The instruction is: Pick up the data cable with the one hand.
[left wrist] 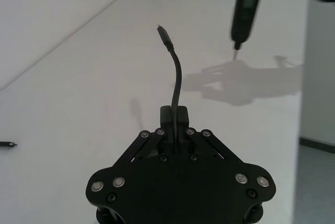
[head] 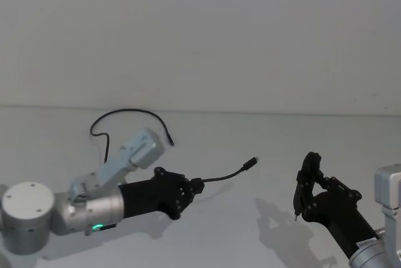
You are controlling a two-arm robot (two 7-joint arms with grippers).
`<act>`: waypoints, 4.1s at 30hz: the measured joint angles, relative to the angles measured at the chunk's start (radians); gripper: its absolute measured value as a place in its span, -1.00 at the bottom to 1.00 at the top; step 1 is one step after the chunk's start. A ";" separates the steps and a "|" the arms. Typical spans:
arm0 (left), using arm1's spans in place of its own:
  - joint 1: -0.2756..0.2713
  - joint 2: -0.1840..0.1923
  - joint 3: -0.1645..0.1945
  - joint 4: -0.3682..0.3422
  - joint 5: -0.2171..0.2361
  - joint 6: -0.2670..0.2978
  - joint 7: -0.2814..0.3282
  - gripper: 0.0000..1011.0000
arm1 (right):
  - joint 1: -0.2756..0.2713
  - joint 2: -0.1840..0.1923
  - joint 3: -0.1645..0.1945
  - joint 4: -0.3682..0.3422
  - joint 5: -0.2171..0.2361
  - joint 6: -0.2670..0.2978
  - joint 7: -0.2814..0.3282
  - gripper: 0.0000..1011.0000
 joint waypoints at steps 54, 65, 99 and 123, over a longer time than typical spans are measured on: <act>0.087 0.190 -0.002 -0.180 -0.056 0.059 -0.101 -0.92 | 0.084 -0.020 -0.028 -0.039 0.012 0.106 0.059 -0.47; 0.087 0.192 -0.001 -0.182 -0.055 0.059 -0.102 -0.92 | 0.094 -0.041 -0.034 -0.032 0.010 0.126 0.064 -0.47; 0.088 0.193 -0.001 -0.182 -0.055 0.059 -0.102 -0.92 | 0.113 -0.138 0.008 0.024 0.215 0.143 0.156 -0.47; 0.088 0.193 -0.001 -0.182 -0.055 0.059 -0.102 -0.92 | 0.122 -0.132 -0.006 0.039 0.247 0.149 0.162 -0.47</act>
